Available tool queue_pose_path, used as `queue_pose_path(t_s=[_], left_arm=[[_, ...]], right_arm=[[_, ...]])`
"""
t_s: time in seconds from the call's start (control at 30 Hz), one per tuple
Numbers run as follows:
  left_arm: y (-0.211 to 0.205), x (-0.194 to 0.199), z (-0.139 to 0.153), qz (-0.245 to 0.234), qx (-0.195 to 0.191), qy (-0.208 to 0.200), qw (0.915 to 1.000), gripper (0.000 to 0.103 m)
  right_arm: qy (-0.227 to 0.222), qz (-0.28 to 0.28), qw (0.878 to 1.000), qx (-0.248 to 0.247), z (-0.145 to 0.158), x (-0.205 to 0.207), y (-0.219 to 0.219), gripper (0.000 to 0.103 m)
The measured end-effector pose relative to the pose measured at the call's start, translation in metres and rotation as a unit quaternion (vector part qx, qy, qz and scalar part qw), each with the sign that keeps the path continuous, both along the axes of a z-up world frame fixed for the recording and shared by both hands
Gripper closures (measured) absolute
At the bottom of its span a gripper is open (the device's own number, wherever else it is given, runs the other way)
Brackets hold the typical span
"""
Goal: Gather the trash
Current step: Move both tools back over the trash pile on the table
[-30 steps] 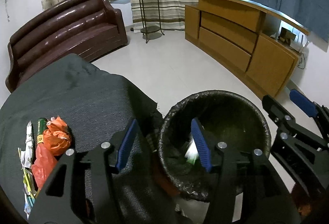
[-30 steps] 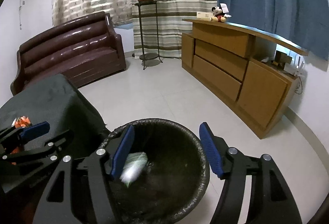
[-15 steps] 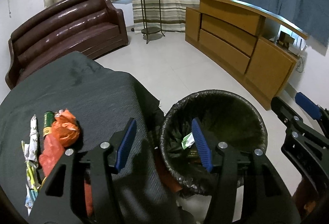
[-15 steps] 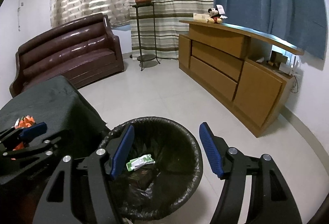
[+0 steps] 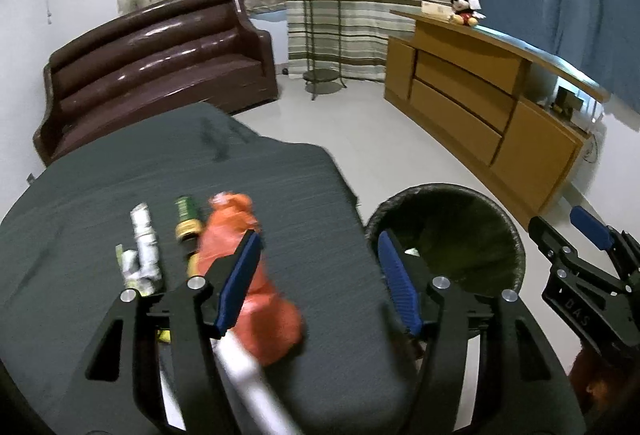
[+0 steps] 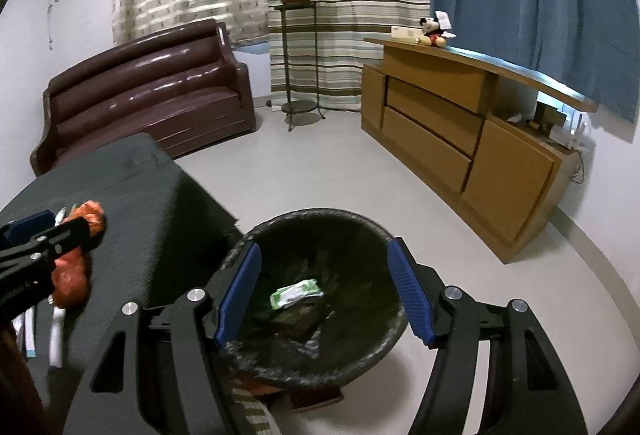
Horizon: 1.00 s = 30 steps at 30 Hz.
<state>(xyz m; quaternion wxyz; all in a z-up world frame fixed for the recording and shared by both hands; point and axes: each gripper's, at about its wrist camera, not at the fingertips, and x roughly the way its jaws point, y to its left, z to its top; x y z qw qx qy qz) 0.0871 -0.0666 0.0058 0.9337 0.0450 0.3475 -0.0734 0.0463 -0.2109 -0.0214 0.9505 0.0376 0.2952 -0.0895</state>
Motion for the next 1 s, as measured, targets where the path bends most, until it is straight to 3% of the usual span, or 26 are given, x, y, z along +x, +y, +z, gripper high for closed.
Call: queue_pose_path(t_s=[0.57, 1.0], left_arm=[[0.124, -0.044, 0.001, 0.114, -0.007, 0.001, 0.9935, 0.042], [0.173, -0.065, -0.024, 0.146, -0.009, 0.029, 0.9888, 0.042]], right_arm=[[-0.002, 0.079, 0.997, -0.011, 0.004, -0.011, 0.076, 0.038], [0.012, 0.121, 0.992, -0.013, -0.006, -0.013, 0.124, 0.038]])
